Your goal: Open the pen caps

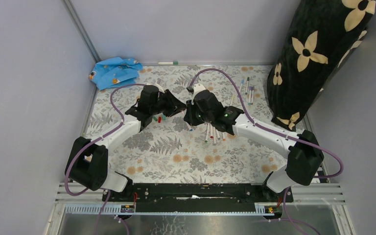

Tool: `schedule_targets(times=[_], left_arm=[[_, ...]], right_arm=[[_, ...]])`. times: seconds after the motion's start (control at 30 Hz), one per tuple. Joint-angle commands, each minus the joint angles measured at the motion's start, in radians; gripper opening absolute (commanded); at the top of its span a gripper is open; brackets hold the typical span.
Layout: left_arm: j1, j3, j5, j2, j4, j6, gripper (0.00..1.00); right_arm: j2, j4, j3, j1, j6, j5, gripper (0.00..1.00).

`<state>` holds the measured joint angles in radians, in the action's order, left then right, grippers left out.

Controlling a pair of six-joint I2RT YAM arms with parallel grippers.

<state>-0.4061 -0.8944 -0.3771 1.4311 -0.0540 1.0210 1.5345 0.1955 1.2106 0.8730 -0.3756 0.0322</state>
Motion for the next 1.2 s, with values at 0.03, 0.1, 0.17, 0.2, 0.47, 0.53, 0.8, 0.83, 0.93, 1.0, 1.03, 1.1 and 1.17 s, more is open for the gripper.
schedule_targets(times=[0.03, 0.1, 0.17, 0.2, 0.47, 0.53, 0.8, 0.83, 0.93, 1.0, 1.03, 1.1, 1.17], left_arm=[[-0.007, 0.018, -0.006, -0.015, -0.05, -0.001, 0.3], [-0.006, 0.018, -0.003, -0.016, -0.047, -0.005, 0.27], [-0.005, 0.017, -0.003, -0.015, -0.047, -0.007, 0.22], [-0.006, 0.017, -0.003, -0.016, -0.048, -0.009, 0.19], [-0.007, 0.027, -0.013, -0.021, -0.062, -0.007, 0.0], [-0.007, 0.032, -0.018, -0.025, -0.066, -0.003, 0.0], [-0.006, 0.033, -0.04, -0.047, -0.083, 0.033, 0.0], [-0.006, 0.03, -0.043, -0.048, -0.085, 0.038, 0.0], [-0.007, 0.028, -0.047, -0.058, -0.087, 0.049, 0.0], [-0.006, 0.027, -0.047, -0.068, -0.089, 0.057, 0.0], [-0.006, 0.028, -0.047, -0.071, -0.091, 0.06, 0.0], [-0.006, 0.026, -0.049, -0.078, -0.093, 0.065, 0.0], [-0.006, 0.026, -0.051, -0.083, -0.095, 0.07, 0.0]], right_arm=[[-0.011, -0.046, 0.029, 0.013, -0.014, -0.012, 0.0], [-0.011, -0.047, 0.025, 0.013, -0.012, -0.012, 0.0], [-0.014, -0.046, 0.02, 0.013, -0.011, -0.012, 0.0], [-0.014, -0.047, 0.02, 0.014, -0.012, -0.011, 0.0], [-0.011, -0.057, 0.015, 0.014, -0.011, -0.017, 0.03], [-0.008, -0.067, 0.016, 0.014, -0.011, -0.023, 0.14], [0.015, -0.085, 0.032, 0.013, -0.016, -0.027, 0.31], [0.018, -0.086, 0.036, 0.014, -0.018, -0.026, 0.31], [0.026, -0.092, 0.043, 0.014, -0.02, -0.026, 0.31], [0.033, -0.091, 0.05, 0.015, -0.019, -0.028, 0.31], [0.037, -0.091, 0.052, 0.014, -0.019, -0.028, 0.31], [0.043, -0.096, 0.053, 0.015, -0.021, -0.027, 0.31], [0.05, -0.098, 0.056, 0.015, -0.022, -0.025, 0.3]])
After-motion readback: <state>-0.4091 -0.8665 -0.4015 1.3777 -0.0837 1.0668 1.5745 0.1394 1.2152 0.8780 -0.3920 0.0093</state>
